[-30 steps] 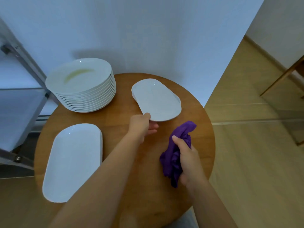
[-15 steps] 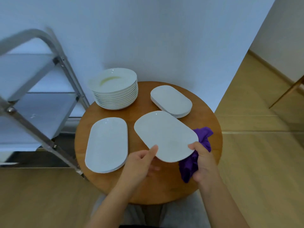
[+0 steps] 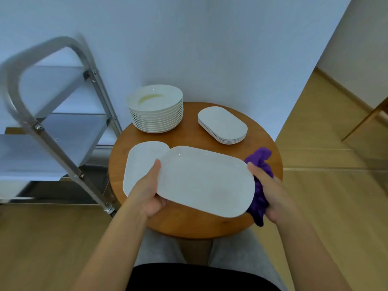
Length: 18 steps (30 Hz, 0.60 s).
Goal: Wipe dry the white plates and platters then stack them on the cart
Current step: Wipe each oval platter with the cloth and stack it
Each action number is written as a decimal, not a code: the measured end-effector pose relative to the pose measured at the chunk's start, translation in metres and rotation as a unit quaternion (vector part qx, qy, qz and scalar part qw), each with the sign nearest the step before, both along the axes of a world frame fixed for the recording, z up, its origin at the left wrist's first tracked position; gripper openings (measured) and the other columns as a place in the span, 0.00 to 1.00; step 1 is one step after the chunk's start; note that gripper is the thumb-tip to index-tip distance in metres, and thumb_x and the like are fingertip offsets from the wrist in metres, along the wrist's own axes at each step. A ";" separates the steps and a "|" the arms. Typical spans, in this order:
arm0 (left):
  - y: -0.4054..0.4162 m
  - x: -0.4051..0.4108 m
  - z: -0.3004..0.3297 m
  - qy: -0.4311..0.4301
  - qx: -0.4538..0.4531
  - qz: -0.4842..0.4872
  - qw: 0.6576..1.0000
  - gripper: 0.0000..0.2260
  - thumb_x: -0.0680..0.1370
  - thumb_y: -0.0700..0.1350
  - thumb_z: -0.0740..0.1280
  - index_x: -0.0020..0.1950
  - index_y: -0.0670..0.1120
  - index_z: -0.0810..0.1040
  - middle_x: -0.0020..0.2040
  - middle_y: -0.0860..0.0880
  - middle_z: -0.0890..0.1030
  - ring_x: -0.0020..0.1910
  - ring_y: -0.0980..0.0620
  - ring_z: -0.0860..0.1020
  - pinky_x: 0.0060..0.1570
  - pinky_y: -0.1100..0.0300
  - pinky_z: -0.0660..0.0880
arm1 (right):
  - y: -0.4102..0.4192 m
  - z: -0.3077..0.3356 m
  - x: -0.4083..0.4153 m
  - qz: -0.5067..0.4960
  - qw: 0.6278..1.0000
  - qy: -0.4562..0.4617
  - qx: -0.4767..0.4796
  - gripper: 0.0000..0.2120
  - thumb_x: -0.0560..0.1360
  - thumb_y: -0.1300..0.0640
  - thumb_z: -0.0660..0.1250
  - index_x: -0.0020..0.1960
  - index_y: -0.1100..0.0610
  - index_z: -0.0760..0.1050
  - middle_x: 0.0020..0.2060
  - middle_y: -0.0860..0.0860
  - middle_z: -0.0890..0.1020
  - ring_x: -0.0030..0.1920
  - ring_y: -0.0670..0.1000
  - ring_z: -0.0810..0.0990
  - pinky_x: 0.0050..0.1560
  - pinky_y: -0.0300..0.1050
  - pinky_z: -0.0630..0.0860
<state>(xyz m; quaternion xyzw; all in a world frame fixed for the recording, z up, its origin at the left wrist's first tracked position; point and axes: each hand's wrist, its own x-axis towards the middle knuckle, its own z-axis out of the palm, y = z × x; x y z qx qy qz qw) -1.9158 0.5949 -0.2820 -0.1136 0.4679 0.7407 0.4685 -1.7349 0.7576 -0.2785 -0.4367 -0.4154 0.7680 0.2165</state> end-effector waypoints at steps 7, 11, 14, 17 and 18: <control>0.005 0.020 0.001 0.082 -0.028 0.072 0.994 0.12 0.77 0.59 0.59 0.54 0.53 0.74 0.50 0.47 0.83 0.49 0.44 0.81 0.42 0.48 0.80 | -0.009 0.015 -0.005 -0.059 0.945 -0.120 0.299 0.10 0.76 0.45 0.64 0.51 0.50 0.74 0.40 0.45 0.81 0.41 0.43 0.81 0.38 0.40 0.75; 0.012 0.039 0.001 0.119 -0.008 0.092 0.989 0.10 0.77 0.58 0.59 0.53 0.56 0.74 0.48 0.50 0.83 0.48 0.46 0.82 0.37 0.51 0.81 | -0.024 0.009 -0.022 0.018 0.825 -0.329 0.459 0.24 0.79 0.46 0.58 0.72 0.53 0.62 0.68 0.53 0.64 0.68 0.54 0.63 0.65 0.53 0.67; 0.018 0.048 0.000 0.133 -0.006 0.107 0.985 0.09 0.76 0.59 0.59 0.50 0.59 0.75 0.43 0.53 0.84 0.46 0.47 0.83 0.36 0.53 0.81 | -0.036 0.004 -0.038 0.040 0.710 -0.472 0.521 0.28 0.80 0.43 0.53 0.76 0.52 0.53 0.71 0.55 0.59 0.70 0.57 0.58 0.67 0.59 0.61; 0.024 0.051 0.000 0.150 -0.015 0.093 0.984 0.08 0.77 0.61 0.57 0.49 0.60 0.72 0.48 0.53 0.82 0.48 0.48 0.81 0.39 0.55 0.81 | -0.050 -0.002 -0.058 0.056 0.712 -0.463 0.524 0.28 0.80 0.41 0.50 0.76 0.51 0.52 0.73 0.54 0.58 0.72 0.57 0.55 0.69 0.61 0.57; 0.026 0.051 -0.001 0.151 -0.018 0.081 0.985 0.10 0.77 0.61 0.56 0.51 0.60 0.72 0.50 0.52 0.81 0.49 0.48 0.80 0.41 0.54 0.81 | -0.057 -0.004 -0.065 0.067 0.720 -0.441 0.531 0.27 0.80 0.41 0.50 0.76 0.50 0.53 0.74 0.53 0.58 0.72 0.56 0.55 0.69 0.61 0.56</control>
